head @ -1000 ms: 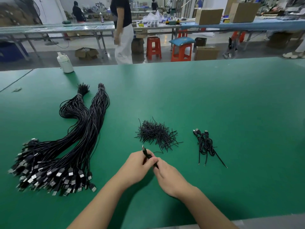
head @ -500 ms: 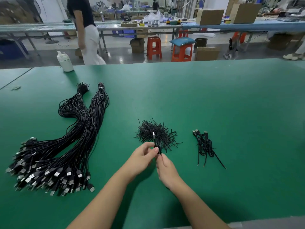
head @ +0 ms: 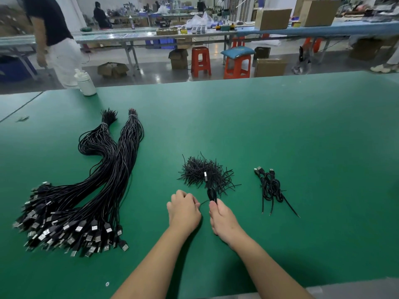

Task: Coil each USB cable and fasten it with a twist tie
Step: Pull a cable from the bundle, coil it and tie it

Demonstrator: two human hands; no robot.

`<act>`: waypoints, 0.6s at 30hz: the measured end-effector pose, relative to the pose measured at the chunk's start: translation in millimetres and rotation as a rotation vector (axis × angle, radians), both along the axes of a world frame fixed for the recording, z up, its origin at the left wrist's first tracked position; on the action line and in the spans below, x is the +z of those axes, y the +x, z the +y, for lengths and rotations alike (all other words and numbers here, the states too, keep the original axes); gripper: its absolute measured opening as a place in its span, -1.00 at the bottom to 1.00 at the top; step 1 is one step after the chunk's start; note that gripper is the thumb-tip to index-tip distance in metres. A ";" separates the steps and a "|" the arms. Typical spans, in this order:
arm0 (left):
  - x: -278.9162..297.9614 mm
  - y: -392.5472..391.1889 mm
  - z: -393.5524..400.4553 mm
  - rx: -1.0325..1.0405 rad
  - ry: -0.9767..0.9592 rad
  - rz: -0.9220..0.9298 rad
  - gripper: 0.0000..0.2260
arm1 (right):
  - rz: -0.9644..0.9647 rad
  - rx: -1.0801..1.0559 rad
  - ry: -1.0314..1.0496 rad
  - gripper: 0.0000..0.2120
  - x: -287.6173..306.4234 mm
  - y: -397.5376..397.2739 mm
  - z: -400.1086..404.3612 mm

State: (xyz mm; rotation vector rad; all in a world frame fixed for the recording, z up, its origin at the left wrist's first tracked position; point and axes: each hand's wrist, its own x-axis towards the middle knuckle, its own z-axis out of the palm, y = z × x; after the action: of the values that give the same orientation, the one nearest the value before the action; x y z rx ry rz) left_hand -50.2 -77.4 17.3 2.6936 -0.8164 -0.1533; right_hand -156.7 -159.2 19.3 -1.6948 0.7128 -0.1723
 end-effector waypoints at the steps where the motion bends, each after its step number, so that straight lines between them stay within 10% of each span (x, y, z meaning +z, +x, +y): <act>1: -1.1 0.6 0.2 -0.014 0.016 -0.004 -0.86 | 0.018 0.031 -0.064 -0.72 0.5 0.3 1.6; 18: 21.9 5.1 30.7 -0.102 -0.480 0.537 -0.74 | 0.107 0.216 -0.154 -0.77 0.8 3.1 1.7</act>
State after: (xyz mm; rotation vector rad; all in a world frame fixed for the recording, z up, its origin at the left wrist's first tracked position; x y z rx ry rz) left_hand -45.1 -46.7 39.2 2.0220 -0.7061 -0.5920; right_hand -153.5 -157.5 20.1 -1.9269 0.6021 0.0155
